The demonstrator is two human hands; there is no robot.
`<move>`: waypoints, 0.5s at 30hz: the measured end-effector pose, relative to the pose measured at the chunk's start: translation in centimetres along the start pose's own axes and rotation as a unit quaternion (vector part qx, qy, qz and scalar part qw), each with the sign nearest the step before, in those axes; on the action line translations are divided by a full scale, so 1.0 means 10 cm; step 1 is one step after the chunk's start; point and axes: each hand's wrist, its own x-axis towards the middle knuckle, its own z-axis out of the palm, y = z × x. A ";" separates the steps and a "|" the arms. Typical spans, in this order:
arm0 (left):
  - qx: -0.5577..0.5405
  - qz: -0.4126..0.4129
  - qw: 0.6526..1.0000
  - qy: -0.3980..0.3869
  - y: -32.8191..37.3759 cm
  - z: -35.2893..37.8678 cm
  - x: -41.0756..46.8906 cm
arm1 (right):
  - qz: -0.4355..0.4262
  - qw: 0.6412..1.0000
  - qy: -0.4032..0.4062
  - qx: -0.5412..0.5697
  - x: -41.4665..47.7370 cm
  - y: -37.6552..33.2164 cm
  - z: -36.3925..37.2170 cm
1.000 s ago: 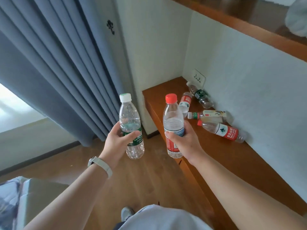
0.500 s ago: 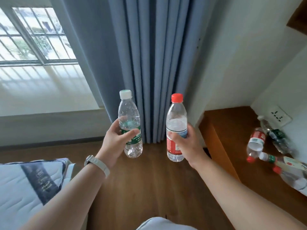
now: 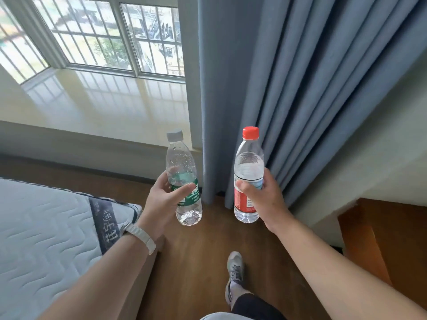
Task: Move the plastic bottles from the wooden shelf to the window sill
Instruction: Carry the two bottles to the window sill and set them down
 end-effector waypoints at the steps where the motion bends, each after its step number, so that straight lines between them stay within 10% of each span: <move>1: 0.001 -0.001 1.000 0.011 0.02 -0.06 0.07 | 0.001 1.000 -0.011 -0.001 0.12 0.01 0.06; 15: -0.005 0.019 0.989 0.144 0.58 -0.31 1.47 | -0.004 0.985 -0.171 -0.029 2.07 -0.27 0.77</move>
